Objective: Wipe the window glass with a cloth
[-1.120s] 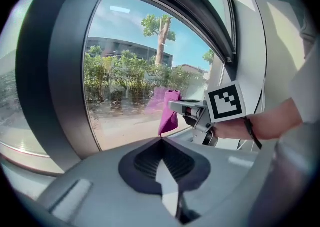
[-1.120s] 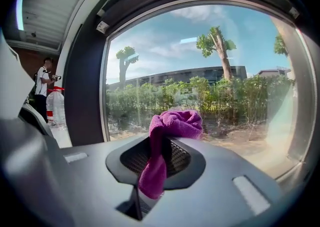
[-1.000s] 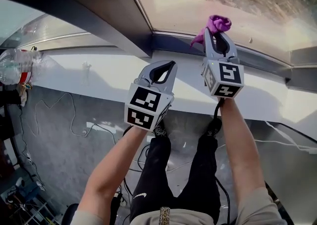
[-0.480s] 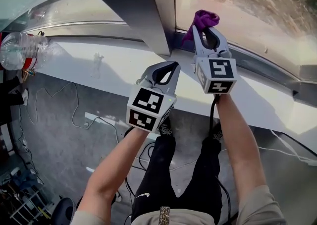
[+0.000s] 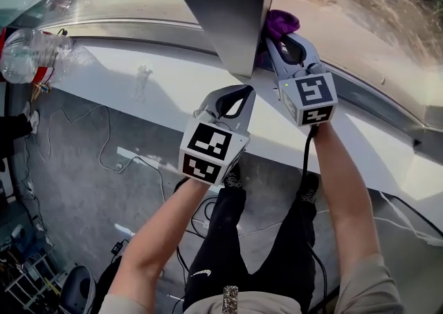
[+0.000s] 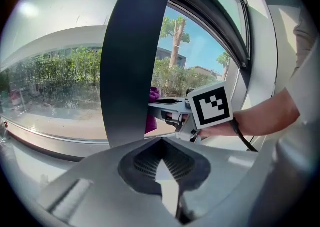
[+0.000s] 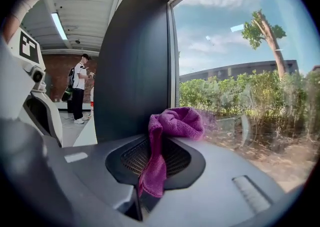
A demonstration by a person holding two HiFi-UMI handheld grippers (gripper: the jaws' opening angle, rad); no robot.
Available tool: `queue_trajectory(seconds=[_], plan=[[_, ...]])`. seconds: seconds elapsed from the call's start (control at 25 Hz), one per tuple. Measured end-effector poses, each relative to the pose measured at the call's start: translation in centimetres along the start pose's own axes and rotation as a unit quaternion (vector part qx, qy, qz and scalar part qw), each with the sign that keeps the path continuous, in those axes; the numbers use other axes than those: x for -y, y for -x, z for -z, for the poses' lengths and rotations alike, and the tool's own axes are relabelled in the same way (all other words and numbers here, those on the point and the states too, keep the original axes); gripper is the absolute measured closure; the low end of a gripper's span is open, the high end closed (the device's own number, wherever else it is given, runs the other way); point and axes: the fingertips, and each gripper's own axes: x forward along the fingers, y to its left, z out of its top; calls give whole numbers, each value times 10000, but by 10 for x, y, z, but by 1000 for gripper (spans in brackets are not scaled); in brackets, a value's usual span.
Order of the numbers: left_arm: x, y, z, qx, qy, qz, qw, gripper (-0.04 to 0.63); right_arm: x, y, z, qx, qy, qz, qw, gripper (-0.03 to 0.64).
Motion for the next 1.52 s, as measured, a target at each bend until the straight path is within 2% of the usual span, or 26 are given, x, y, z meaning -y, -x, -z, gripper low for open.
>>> queue_trajectory(seconds=[0.32, 0.52, 0.76, 1.08, 1.52], plan=[[10, -22, 23, -216, 62, 87, 9997, 595, -1, -8, 37, -233, -62, -250, 9994, 531], [23, -31, 23, -361, -178, 215, 9990, 595, 3, -8, 55, -536, 347, -275, 9976, 531], [39, -47, 16, -409, -317, 307, 9982, 595, 34, 21, 56, -553, 143, 205, 9982, 534], [86, -76, 1, -413, -422, 561, 9967, 595, 96, 83, 57, -462, -231, 958, 9941, 534], [178, -124, -16, -439, -657, 972, 9921, 595, 181, 194, 76, -376, -449, 1738, 9830, 534]])
